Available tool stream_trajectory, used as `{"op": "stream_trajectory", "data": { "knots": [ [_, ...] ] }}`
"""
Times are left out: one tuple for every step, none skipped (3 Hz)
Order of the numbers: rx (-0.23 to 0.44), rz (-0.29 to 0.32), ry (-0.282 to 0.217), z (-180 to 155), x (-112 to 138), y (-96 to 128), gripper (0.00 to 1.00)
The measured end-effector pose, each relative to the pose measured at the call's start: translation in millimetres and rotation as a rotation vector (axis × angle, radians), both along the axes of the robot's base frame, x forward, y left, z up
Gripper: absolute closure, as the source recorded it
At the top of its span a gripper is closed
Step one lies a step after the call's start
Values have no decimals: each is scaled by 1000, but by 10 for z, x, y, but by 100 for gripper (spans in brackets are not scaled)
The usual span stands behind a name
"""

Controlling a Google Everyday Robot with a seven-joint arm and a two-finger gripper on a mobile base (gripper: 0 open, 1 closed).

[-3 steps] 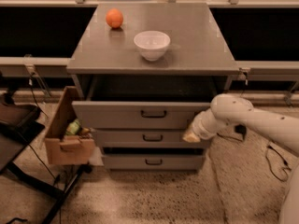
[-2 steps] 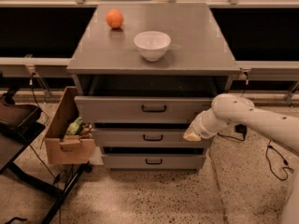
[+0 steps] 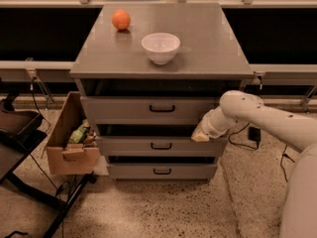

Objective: Close top drawer

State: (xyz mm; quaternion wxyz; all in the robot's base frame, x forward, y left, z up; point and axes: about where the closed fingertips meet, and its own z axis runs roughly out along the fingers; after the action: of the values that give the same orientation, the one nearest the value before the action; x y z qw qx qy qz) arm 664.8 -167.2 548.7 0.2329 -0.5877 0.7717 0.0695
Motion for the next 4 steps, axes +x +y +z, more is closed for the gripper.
{"op": "stream_trajectory", "data": {
  "knots": [
    [-10, 23, -12, 47, 262, 37, 100],
    [-5, 20, -11, 19, 207, 72, 100],
    [32, 18, -8, 86, -297, 185, 100],
    [-96, 99, 64, 310, -1231, 138, 100]
  ]
}}
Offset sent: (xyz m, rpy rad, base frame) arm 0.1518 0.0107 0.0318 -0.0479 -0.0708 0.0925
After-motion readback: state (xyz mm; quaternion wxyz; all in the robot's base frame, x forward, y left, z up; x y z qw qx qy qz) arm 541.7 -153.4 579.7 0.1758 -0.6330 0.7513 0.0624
